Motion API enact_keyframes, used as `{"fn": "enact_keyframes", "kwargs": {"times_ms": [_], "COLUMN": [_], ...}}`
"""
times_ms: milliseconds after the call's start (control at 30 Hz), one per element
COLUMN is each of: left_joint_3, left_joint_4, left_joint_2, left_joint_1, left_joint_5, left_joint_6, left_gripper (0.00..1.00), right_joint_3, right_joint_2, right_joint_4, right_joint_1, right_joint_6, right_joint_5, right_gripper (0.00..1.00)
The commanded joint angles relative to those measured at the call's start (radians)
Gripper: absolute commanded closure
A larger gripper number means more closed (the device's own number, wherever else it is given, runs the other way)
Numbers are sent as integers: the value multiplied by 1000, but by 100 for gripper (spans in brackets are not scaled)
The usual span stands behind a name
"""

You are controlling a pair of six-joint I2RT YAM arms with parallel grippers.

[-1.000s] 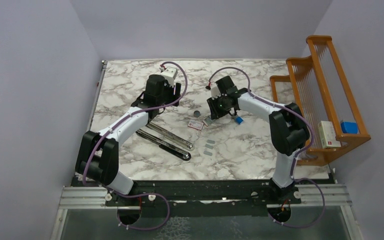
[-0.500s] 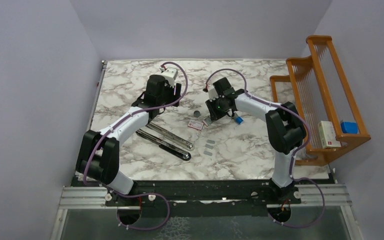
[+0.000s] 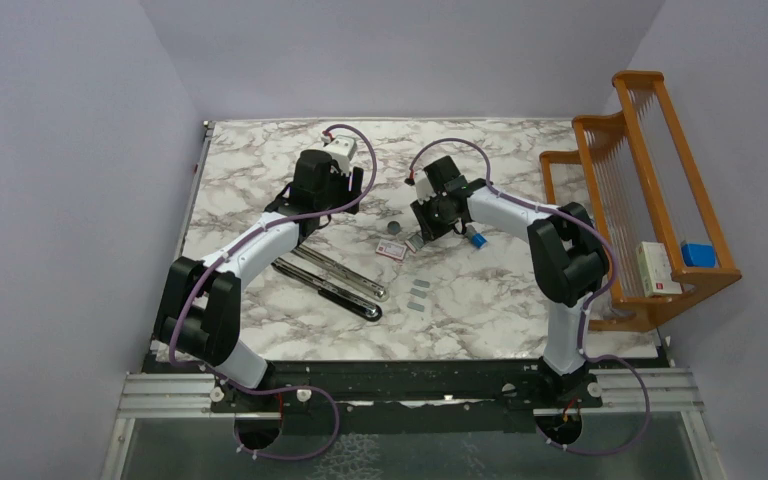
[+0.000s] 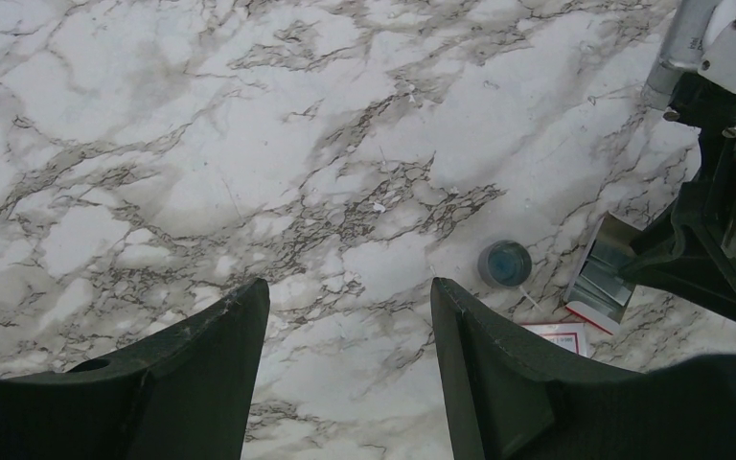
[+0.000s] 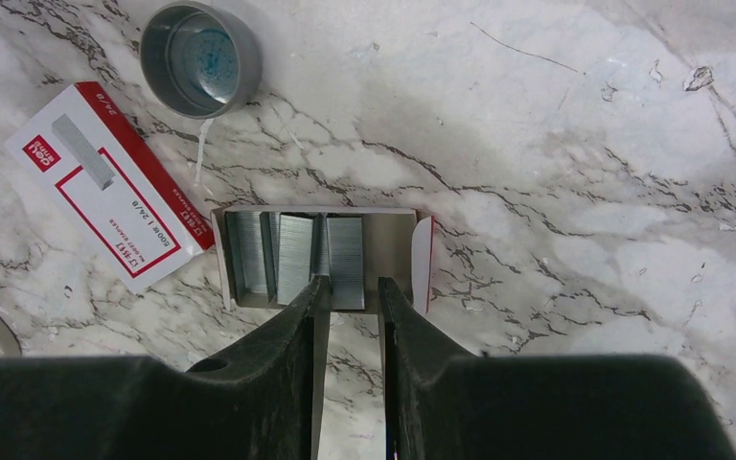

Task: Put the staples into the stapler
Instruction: Pick up the staple from the staple box.

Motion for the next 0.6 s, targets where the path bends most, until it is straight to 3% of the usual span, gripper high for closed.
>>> {"fn": "enact_keyframes", "kwargs": {"times_ms": [0,567], "left_joint_3": [36,41], "left_joint_4": [4,-2], "left_joint_2": [10,16], "left_joint_1": [5,5], "left_joint_5": [7,12], "left_joint_6": [-3,-2], "left_gripper": [34,34], "right_joint_3": [32,27], "right_joint_2": [28,43], "right_joint_4": [7,6], "right_joint_1": [8,19], "right_joint_6": [-21,-17], "right_joint_5": [42,32], "right_gripper": [73,81]}}
